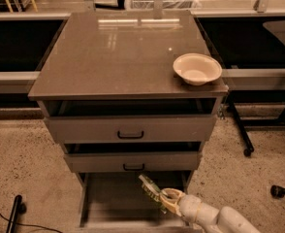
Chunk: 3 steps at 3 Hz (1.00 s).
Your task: Place green jalapeno chip bag into bottom drawer
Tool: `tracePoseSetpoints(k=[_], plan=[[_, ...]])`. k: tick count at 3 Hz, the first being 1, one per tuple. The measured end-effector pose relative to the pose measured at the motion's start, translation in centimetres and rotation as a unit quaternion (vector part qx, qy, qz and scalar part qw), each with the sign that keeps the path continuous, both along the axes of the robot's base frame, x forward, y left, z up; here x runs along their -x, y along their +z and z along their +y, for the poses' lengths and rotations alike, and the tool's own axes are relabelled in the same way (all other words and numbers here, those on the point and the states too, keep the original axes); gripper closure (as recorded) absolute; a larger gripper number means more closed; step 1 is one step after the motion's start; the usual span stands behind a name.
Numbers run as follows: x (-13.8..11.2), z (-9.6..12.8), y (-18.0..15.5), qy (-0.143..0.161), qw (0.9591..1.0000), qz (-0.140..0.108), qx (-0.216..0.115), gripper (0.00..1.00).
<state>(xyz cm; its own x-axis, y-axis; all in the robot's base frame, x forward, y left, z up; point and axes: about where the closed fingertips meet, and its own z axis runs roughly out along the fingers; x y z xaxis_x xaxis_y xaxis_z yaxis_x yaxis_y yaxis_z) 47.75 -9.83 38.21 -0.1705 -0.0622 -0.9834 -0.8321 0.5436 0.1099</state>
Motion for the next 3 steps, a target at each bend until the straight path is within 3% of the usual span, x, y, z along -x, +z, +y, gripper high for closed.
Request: tracePoseSetpoints(k=[1, 2, 3], plan=[[0.05, 1.78, -2.73, -0.001, 0.997, -0.026, -0.074, 0.81], [0.81, 2.56, -3.65, 0.002, 0.9956, -0.02, -0.092, 0.51], [0.81, 2.56, -3.65, 0.002, 0.9956, -0.02, -0.092, 0.28]])
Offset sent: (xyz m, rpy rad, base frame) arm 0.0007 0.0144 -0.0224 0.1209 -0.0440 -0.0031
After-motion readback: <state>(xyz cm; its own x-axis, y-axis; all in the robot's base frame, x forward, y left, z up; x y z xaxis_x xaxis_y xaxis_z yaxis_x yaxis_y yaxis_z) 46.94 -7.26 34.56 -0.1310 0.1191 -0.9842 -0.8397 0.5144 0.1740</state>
